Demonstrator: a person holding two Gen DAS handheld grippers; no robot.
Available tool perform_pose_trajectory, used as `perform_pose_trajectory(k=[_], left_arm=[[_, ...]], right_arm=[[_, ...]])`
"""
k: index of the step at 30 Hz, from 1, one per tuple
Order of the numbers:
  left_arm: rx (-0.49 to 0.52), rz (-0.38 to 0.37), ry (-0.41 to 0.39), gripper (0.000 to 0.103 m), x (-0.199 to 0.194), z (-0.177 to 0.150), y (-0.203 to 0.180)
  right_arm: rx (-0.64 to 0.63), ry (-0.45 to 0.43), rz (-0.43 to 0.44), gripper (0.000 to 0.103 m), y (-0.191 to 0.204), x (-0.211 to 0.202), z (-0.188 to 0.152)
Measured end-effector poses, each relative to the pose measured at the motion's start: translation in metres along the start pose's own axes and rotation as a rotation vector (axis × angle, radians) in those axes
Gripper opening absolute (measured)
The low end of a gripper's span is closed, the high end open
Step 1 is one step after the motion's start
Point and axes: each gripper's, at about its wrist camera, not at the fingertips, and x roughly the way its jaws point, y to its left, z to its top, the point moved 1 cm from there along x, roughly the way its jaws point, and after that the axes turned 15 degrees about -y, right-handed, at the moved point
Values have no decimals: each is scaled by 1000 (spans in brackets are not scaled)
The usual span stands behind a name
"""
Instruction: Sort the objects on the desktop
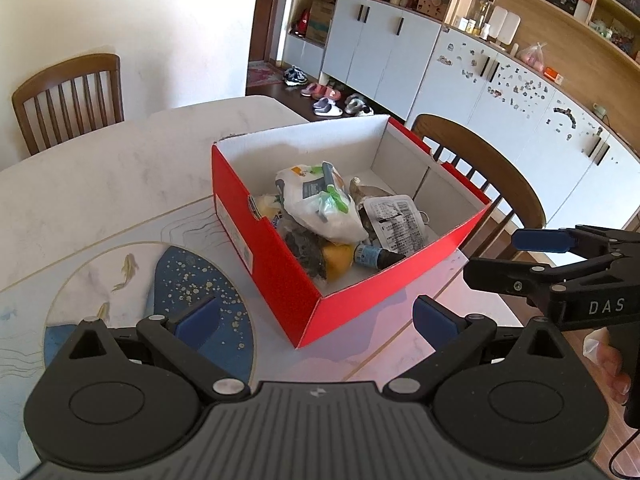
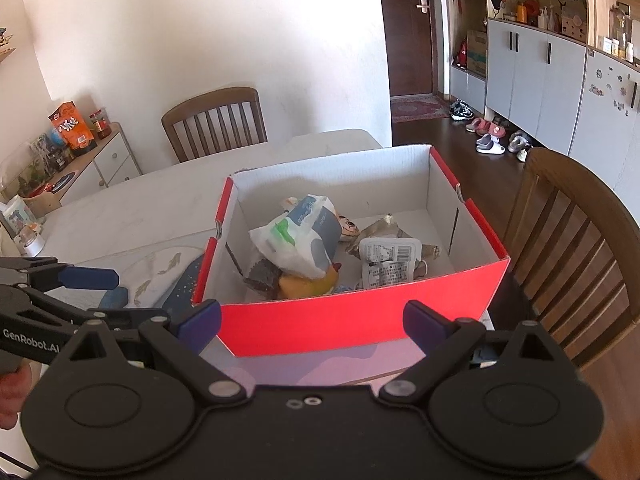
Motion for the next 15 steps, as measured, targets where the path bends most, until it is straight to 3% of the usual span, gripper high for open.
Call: perform_pose_trajectory(k=[15], left_arm=[[5,-1,9,103,2,-2,4]], right_arm=[[24,23,-5,97,0,4,-7]])
